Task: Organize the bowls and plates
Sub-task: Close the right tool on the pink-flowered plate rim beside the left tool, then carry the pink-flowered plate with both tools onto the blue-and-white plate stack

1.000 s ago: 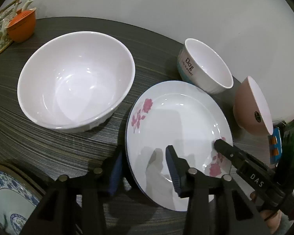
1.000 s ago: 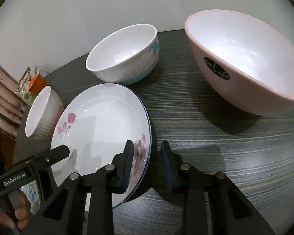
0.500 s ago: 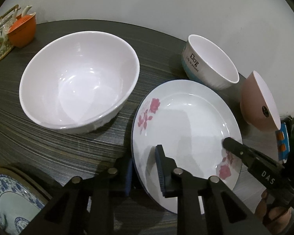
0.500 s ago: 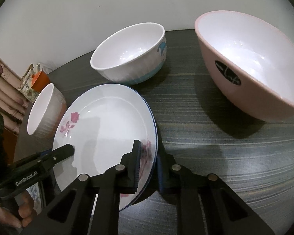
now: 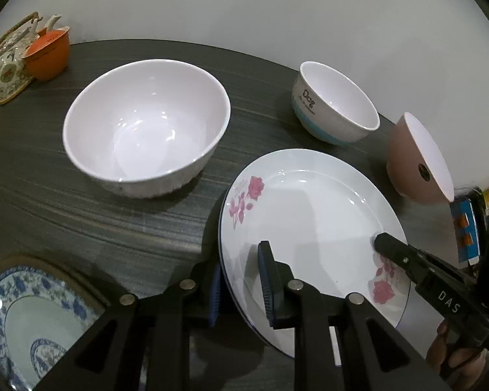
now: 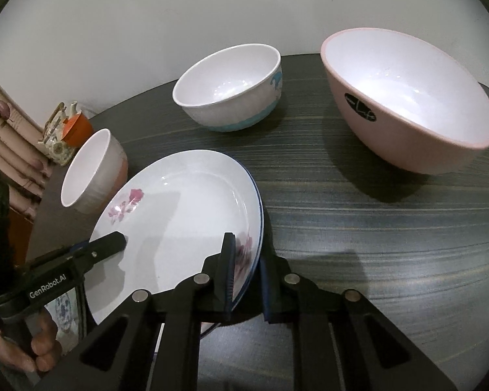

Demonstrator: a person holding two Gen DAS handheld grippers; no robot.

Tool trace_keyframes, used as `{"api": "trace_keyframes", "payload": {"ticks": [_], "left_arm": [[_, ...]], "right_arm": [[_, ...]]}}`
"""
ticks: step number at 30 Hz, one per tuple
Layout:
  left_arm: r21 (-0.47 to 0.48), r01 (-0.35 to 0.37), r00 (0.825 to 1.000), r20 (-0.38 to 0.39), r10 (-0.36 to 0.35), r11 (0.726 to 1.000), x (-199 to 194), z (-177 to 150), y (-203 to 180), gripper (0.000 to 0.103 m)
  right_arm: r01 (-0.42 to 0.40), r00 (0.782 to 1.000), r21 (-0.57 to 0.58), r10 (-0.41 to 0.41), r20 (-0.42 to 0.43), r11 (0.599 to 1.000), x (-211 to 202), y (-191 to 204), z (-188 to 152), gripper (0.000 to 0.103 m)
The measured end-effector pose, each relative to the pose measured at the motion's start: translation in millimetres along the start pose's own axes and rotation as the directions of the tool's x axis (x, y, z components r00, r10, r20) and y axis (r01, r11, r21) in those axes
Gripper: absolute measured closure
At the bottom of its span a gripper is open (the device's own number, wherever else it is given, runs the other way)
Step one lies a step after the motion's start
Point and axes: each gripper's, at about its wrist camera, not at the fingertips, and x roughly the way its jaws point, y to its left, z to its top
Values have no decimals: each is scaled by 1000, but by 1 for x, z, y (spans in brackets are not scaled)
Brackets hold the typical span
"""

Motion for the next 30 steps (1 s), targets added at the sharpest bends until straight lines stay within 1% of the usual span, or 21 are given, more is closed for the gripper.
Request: {"api": "trace_keyframes", "payload": {"ticks": [8,13,17,20,23,30], "left_arm": [[-5,3,999,35,-3,1000,-33,-13,5,83],[-19,1,998,69,1,1000,-63,-25,17,83],[-40,-1,995,101,5,999,-97,-39,41,83],[-59,-11,993,117,18,998,-115,-52,57,83],[-76,-25,992,124,34,997,-127,-58,70,83],[-122,-73,987,131,89,990,-159,-81,121,83]], "right_arm": [[4,1000,-12,-3,26,1000,-26,14,-13,90],[-7,998,-36,9,55,999,-44,37,-19,90],[-26,997,-56,30,73,998,-58,57,-27,90],[-42,995,-80,49,82,996,-64,75,-32,90],[-62,994,-108,72,85,992,-67,96,-39,90],[-111,991,-141,121,64,984,-63,137,-55,90]]}}
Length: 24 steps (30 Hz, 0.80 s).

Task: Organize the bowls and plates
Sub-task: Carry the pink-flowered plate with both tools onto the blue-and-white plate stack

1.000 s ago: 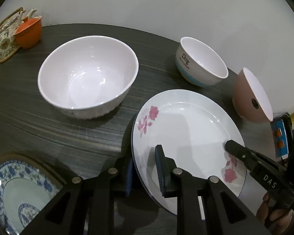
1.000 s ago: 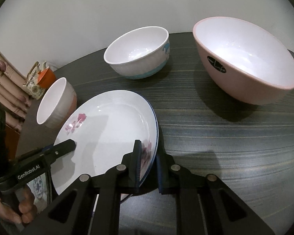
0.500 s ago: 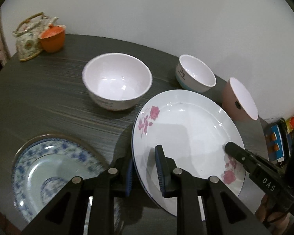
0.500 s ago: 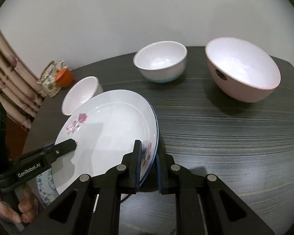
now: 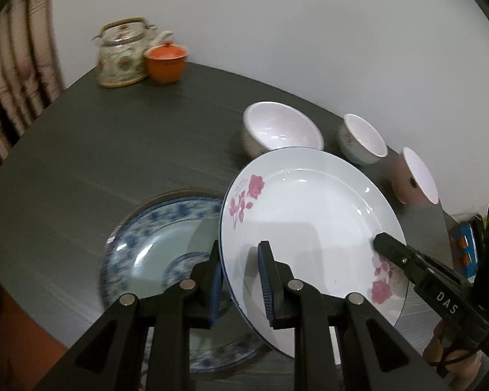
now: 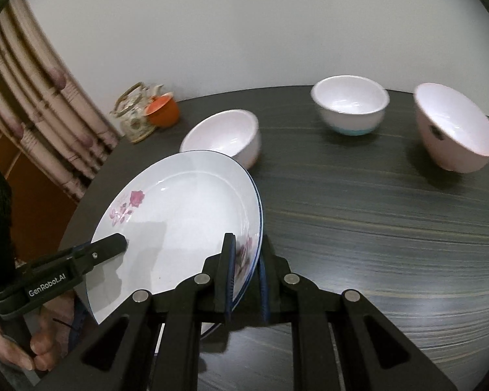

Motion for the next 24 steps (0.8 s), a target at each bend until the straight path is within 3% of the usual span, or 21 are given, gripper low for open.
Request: {"api": "trace_keyframes", "payload": {"ticks": [11,24], "left_arm": [[-92,-61,998,-25,59,994,-9,-12,64,83],[-119,-73,996,-58,66,990,0,-18,83,83]], "right_arm": [[-54,996,-36,51,-73,998,31,53,-20,90],[-46,991,-58,39,-126,997,48,71,-30,89]]}}
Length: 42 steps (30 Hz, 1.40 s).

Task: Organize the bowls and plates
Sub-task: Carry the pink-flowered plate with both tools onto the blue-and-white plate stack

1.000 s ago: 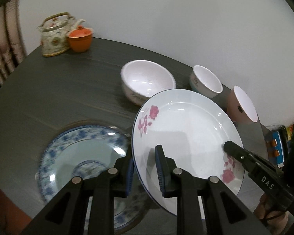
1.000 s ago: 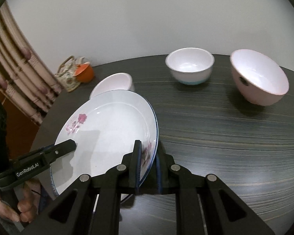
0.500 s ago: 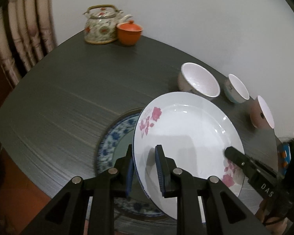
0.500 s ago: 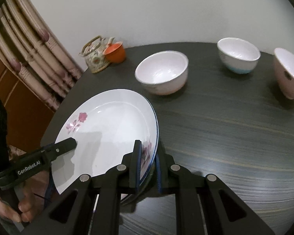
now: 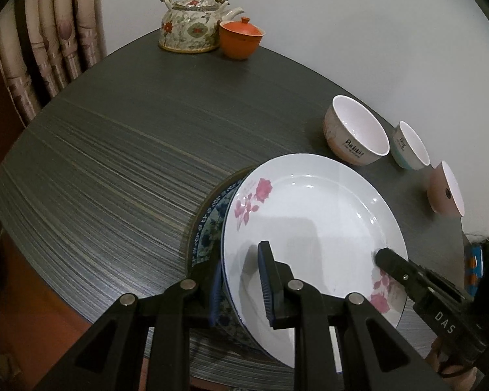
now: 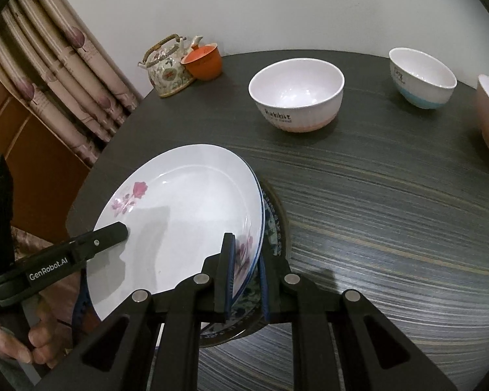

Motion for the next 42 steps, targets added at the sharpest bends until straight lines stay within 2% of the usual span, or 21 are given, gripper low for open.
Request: {"api": "trace_keyframes", "payload": {"ticks": [19,42], "left_arm": [[-10,-60,997,-54,59,998,25,-2,7,83],[4,-129,990,-63,129,992,42,3,-8,83]], "right_arm": [[17,998,0,-17,-56,1000,19,3,-9,89],[61,993,-27,-64,-103,998,34,12,-10,83]]}}
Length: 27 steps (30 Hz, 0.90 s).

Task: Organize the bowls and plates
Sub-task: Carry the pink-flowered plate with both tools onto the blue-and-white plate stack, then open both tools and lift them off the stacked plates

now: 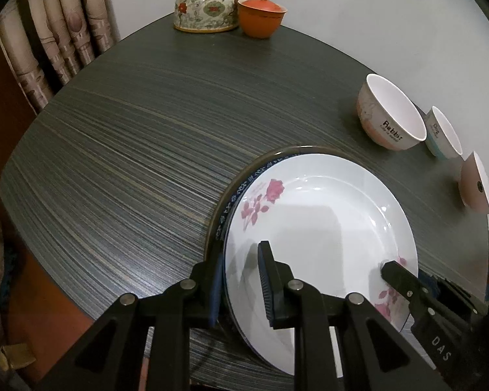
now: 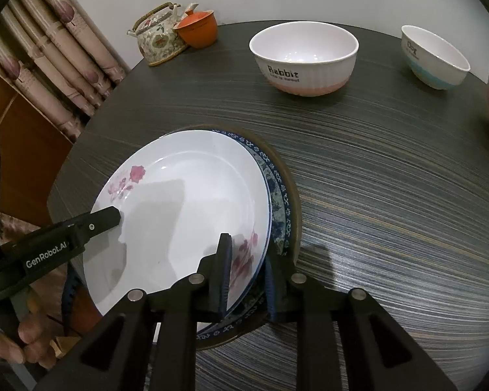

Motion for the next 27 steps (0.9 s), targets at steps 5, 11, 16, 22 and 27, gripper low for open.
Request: {"api": "trace_keyframes", "payload": {"ticks": [5,11,16,22,27], "left_arm": [[7,-27,1000,-3,27,1000,-1,-1,-3,82],[15,-44,999,16,43,999,-2,1,-8,82],[10,-39,999,19,39,999,-3,1,-9,81],[24,-52,998,37,51,998,-8,0,-11,77],[47,-79,995,64,76,996,-17,-1,-18,75]], "right_arm": [[41,999,-33,-42,-25,999,0,7,2,79],[87,995,-62,-90,-43,994,-2,14,7,67],[96,994,-80,-99,-46,992,-3,18,8,61],[94,995,-88,-97,-31,992,-7,19,9,57],[84,996,-99,-85,-7,992,-15,21,10,51]]}}
